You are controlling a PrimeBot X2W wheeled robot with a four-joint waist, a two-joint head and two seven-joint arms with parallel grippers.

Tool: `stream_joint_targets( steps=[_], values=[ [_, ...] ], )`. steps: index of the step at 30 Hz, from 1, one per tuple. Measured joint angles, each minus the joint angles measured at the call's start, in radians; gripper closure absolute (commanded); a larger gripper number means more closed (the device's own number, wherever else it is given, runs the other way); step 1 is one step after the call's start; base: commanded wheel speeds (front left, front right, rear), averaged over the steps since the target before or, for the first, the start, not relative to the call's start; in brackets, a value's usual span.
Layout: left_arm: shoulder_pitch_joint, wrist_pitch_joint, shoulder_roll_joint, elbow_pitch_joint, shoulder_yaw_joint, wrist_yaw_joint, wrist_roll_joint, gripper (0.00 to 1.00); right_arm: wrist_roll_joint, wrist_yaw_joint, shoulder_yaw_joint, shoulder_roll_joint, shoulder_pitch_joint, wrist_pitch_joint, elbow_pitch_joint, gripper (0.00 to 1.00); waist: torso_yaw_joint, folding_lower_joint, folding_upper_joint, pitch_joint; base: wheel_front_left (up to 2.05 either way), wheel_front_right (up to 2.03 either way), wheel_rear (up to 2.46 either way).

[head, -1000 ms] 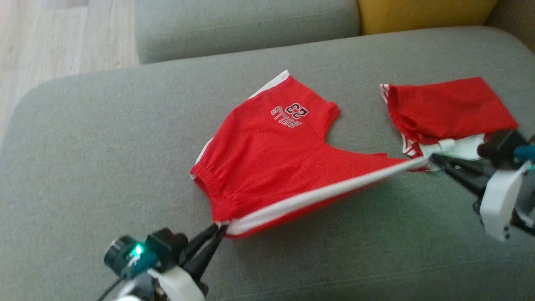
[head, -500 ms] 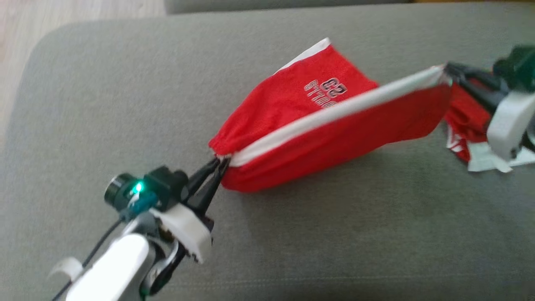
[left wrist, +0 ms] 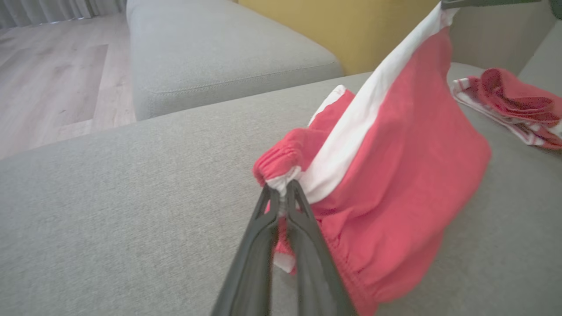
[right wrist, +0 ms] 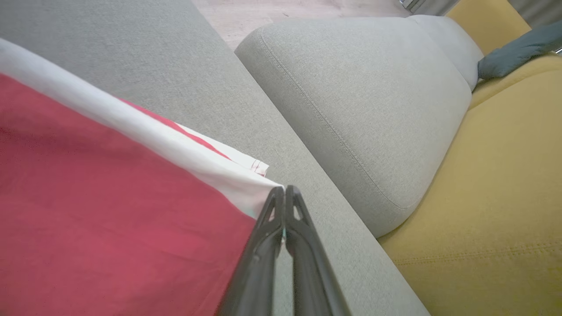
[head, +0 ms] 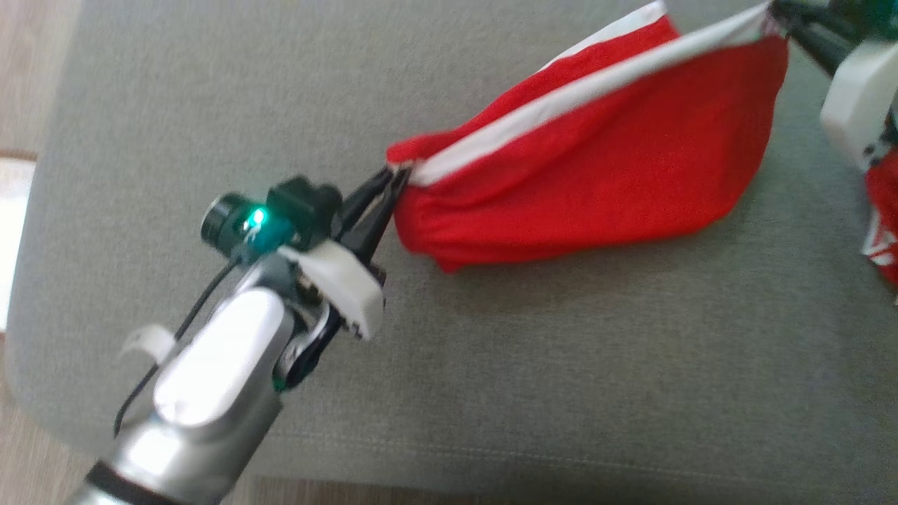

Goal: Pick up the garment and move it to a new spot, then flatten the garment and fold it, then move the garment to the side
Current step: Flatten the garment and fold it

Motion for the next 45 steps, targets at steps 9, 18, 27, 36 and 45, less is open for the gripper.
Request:
stream_joint_targets(
  steps=[9,18,27,36,45],
  values=[
    [-0.147,-0.045,-0.09,0.174,-0.008,-0.018,0.01,1.0,-0.011,0.0,0.035,0.051,-0.091,0.001,0.121,1.0,0.051,0.0001,0.0,0.106,0.0,0.0,0.0],
    [-0.205,-0.094,-0.135,0.295,-0.026,-0.031,0.018,1.0,-0.05,0.0,0.038,0.116,-0.117,-0.093,0.246,0.0,0.082,-0.0001,0.0,0.159,0.0,0.0,0.0],
    [-0.219,-0.131,-0.141,0.367,-0.014,-0.016,0.017,0.0,-0.026,0.0,-0.009,0.202,-0.106,-0.298,0.415,0.0,0.059,-0.0002,0.0,0.126,0.0,0.0,0.0],
    [-0.162,-0.155,-0.12,0.325,0.109,0.049,-0.034,0.0,0.047,0.0,-0.205,0.283,0.028,-0.43,0.433,0.0,-0.001,-0.0002,0.0,0.019,0.0,0.0,0.0],
    [0.026,-0.163,-0.127,0.044,0.346,0.115,-0.042,0.0,-0.069,0.0,-0.629,0.338,0.333,-0.436,0.18,0.0,-0.078,-0.0003,0.0,-0.098,0.0,0.0,0.0]
  ],
)
